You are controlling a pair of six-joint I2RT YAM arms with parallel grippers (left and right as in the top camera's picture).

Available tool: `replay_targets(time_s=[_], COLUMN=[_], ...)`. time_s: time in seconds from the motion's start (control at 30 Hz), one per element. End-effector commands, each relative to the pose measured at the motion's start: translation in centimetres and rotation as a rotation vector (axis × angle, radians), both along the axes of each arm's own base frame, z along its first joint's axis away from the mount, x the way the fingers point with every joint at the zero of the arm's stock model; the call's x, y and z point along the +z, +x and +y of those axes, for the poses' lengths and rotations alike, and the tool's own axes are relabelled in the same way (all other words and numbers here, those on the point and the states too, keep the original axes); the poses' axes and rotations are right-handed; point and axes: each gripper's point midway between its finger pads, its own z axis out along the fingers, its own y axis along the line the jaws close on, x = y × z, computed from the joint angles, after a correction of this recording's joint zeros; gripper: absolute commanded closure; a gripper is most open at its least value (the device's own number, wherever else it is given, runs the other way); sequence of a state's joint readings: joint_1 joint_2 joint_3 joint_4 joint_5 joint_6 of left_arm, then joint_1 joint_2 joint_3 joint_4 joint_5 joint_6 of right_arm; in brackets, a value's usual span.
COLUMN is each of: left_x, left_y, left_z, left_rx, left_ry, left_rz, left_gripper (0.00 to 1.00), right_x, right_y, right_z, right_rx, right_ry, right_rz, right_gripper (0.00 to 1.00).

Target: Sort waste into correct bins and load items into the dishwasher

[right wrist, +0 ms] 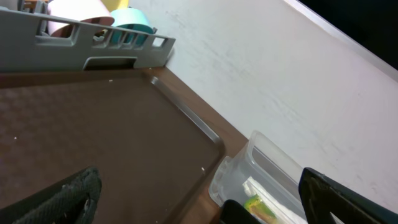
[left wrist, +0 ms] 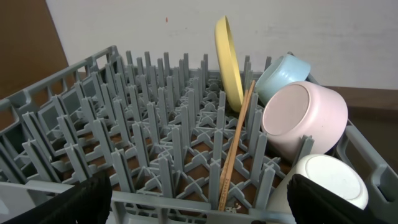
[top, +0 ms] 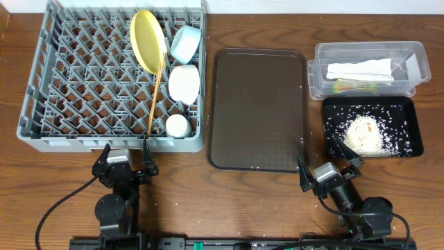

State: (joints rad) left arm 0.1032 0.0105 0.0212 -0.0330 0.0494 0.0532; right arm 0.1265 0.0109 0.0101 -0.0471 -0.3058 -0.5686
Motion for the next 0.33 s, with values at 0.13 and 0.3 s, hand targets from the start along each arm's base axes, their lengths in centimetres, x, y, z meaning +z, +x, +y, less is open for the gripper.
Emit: replay_targets(time_s=[0.13, 0.3], left_x=[-1.6, -1.6], left_y=[-0.13, -0.13], left_z=[0.35, 0.35], left_rx=[0.018, 0.018], left_ry=[0.003, 0.003], left_rz=[0.049, 0.049], left_gripper=[0.08, 0.09], right_x=[-0.1, -0.1], right_y=[0.08, 0.08], right_z=[-0.21, -0.21], right_rx=[-0.013, -0.013], right_ry=[0.012, 0.012], right_rz=[0.005, 0.005], right_gripper=[0.01, 0.01])
